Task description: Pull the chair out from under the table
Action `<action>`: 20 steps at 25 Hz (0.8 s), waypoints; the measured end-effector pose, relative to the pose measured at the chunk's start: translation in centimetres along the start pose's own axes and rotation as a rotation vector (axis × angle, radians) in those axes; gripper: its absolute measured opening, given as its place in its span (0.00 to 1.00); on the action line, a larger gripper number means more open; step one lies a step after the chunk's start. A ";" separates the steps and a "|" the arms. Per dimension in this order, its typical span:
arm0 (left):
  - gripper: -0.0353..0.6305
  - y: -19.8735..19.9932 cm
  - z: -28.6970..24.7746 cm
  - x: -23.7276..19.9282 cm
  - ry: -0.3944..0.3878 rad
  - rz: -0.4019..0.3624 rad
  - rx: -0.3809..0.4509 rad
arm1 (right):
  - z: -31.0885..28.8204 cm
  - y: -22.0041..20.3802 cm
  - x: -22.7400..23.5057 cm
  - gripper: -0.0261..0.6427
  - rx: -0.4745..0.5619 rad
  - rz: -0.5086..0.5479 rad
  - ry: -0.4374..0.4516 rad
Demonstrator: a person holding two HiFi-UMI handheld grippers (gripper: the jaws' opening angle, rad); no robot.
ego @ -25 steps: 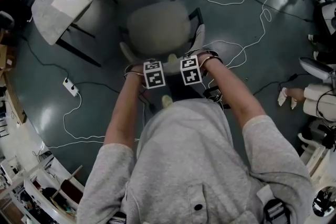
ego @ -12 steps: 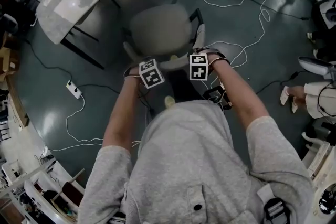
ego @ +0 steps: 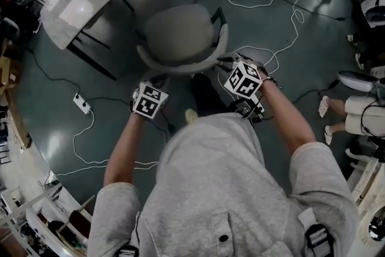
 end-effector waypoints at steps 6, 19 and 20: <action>0.10 1.9 4.7 1.7 0.168 0.231 0.205 | 8.9 2.2 0.9 0.09 0.319 -0.184 -0.108; 0.10 11.1 11.3 8.2 0.352 0.366 0.490 | 26.9 0.3 3.6 0.09 0.607 -0.336 -0.251; 0.10 11.7 11.6 8.8 0.364 0.368 0.504 | 28.5 -0.3 3.5 0.10 0.625 -0.351 -0.270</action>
Point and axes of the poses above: the fingertips, and each gripper's own axes: z backward along the fingers, x to its right, y out of its top, the point moved 10 cm from there along z, backward along the fingers, and after that the axes turned 6 degrees about -z, right-handed, at the moved point
